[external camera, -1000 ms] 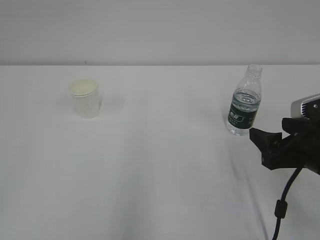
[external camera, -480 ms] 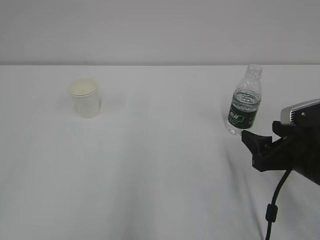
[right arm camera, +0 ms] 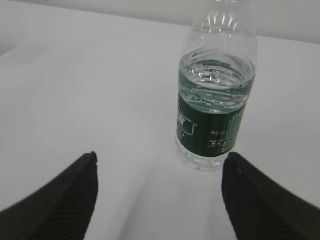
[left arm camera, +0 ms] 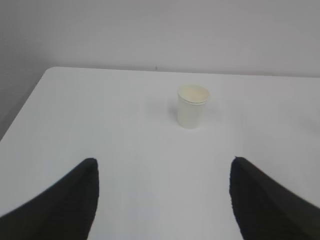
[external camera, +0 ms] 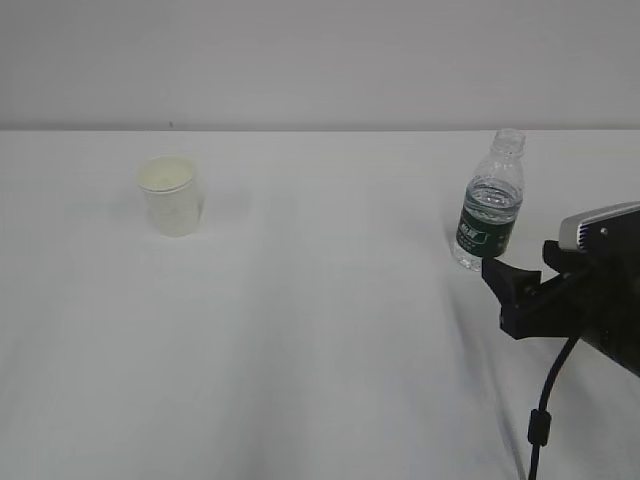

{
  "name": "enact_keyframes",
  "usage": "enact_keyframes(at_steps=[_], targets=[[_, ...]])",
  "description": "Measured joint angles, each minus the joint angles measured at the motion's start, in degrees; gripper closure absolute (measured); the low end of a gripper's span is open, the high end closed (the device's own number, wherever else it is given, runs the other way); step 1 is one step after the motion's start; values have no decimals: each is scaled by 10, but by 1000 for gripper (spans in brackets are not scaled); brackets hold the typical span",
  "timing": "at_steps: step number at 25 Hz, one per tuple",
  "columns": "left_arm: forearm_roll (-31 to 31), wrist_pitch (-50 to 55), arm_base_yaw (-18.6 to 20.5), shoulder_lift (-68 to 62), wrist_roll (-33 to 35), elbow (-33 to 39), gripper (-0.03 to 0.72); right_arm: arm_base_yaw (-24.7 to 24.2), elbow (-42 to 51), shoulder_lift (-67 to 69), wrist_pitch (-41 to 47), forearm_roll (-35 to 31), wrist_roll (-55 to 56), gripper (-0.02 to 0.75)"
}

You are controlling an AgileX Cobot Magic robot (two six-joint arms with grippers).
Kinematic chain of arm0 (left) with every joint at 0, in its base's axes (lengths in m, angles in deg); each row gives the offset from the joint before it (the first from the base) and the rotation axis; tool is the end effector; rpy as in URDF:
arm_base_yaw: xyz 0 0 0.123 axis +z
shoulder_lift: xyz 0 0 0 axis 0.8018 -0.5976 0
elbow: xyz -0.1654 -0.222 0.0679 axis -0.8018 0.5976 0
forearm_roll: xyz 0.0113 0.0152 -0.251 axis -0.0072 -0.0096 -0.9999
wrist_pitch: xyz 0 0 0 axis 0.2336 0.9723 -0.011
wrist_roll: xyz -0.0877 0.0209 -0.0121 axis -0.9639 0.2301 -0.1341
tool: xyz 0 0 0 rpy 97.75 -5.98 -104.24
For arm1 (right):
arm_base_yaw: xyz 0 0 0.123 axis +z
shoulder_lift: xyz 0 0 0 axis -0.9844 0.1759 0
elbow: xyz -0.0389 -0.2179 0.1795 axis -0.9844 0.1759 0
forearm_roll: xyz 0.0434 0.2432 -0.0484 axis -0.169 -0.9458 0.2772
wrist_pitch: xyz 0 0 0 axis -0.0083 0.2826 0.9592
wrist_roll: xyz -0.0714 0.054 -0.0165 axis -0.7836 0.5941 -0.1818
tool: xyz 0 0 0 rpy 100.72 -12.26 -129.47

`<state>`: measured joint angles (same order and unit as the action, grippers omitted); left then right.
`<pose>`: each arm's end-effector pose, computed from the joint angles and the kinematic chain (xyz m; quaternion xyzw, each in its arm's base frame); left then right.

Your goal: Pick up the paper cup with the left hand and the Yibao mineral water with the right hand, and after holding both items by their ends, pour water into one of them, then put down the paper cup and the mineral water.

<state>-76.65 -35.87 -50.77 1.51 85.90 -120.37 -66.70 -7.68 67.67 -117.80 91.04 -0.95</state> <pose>0.0124 -0.0107 0.3095 -0.0180 0.7901 -0.0649 0.6093 0.2412 0.0624 0.1271 -0.1373 0.8057 0.0738 0.5714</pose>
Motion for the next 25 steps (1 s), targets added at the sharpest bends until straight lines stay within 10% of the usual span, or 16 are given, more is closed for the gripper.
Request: enact_keyframes(at_steps=[25], targets=[[1, -35, 0, -37, 0, 0, 105, 0, -43, 61, -23, -28, -16, 149]])
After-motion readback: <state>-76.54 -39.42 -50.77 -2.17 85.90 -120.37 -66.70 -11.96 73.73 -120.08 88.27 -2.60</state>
